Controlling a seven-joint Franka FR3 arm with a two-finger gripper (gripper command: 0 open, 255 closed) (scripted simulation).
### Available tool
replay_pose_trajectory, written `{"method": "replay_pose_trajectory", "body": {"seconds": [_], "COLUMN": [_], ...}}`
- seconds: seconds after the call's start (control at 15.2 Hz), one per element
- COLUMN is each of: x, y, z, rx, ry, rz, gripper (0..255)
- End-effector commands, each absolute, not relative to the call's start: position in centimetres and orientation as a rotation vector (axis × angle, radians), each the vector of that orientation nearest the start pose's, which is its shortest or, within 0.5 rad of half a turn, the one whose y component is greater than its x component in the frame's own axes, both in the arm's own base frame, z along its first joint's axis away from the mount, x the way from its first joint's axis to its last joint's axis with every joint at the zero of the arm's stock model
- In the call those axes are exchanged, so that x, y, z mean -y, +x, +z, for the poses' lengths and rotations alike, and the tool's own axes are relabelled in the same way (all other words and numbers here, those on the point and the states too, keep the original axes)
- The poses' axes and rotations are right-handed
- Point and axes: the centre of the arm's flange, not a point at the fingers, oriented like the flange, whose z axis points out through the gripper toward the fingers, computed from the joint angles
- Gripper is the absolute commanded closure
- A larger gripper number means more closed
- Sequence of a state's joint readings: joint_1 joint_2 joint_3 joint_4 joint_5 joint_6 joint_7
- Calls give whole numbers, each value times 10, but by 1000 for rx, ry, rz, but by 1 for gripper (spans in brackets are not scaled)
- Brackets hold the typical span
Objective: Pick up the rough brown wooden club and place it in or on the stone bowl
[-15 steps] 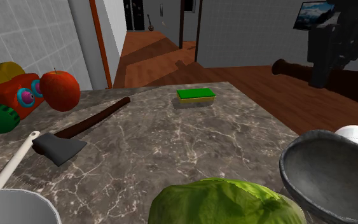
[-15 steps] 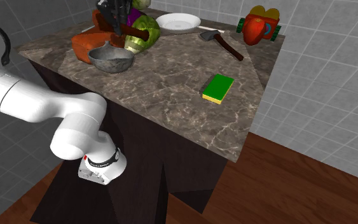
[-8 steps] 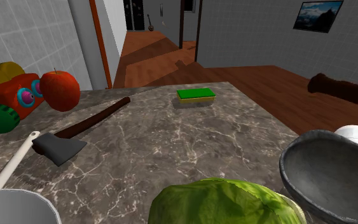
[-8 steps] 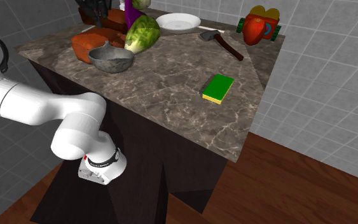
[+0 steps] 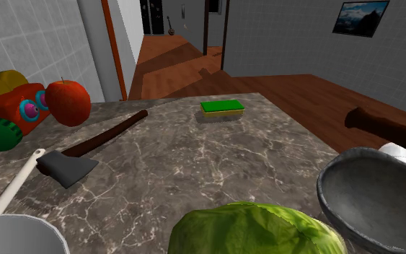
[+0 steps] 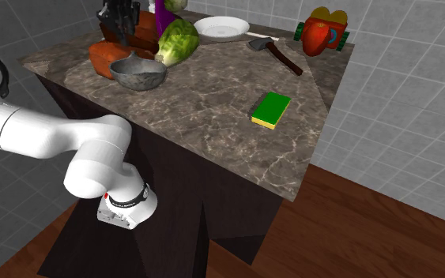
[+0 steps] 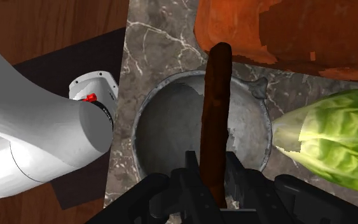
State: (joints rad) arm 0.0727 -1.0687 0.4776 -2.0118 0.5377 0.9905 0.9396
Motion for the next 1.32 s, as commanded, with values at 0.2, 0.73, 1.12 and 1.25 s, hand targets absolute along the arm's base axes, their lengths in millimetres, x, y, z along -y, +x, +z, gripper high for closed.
{"method": "replay_pose_trajectory", "body": {"seconds": [0.2, 0.73, 1.12, 1.25], "x": [-265, -265, -265, -265], "y": [49, 49, 49, 49], "z": [665, 652, 652, 652], "rx": [-530, -530, -530, -530], "ry": [-3100, -3100, -3100, -3100], "rz": [117, 117, 117, 117], "gripper": [255, 255, 0, 0]}}
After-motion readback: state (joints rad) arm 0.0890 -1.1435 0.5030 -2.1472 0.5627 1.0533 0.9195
